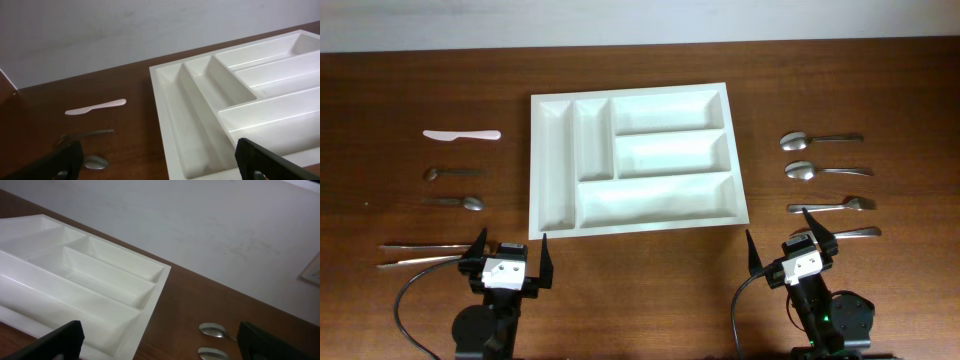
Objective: Pack container
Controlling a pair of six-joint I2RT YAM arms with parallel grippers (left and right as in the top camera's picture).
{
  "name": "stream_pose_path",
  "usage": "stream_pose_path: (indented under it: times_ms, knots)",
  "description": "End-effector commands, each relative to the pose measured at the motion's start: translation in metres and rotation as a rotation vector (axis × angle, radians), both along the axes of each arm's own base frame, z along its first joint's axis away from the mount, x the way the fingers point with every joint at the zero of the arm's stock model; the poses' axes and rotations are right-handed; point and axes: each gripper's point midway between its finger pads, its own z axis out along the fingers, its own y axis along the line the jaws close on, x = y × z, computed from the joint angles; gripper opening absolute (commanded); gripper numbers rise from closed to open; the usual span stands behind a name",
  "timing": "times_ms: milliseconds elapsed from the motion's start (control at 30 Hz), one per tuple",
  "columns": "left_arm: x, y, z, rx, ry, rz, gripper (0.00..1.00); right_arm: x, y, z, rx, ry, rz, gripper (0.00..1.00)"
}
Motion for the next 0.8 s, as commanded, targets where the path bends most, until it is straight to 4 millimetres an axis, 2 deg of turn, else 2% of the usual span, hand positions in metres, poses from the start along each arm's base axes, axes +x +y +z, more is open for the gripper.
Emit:
stream_pose_path:
  times_ms: [0, 367, 600, 700, 767]
  knots:
    - [0.000, 0.001, -0.004, 0.014, 0.002, 0.006, 0.99, 0.000, 0.000, -0.001, 0.011, 0.004, -0.003, 0.99]
    - [0.000, 0.001, -0.004, 0.014, 0.002, 0.006, 0.99, 0.000, 0.000, -0.001, 0.000, -0.001, -0.004, 0.99]
    - [0.000, 0.001, -0.004, 0.014, 0.002, 0.006, 0.99, 0.000, -0.001, 0.007, 0.230, 0.035, -0.016, 0.99]
    - [0.000, 0.001, -0.004, 0.014, 0.002, 0.006, 0.99, 0.000, -0.015, 0.024, 0.244, -0.005, -0.097, 0.99]
    - [0.000, 0.001, -0.004, 0.014, 0.002, 0.006, 0.99, -0.001, -0.041, 0.043, 0.293, -0.033, -0.244, 0.99]
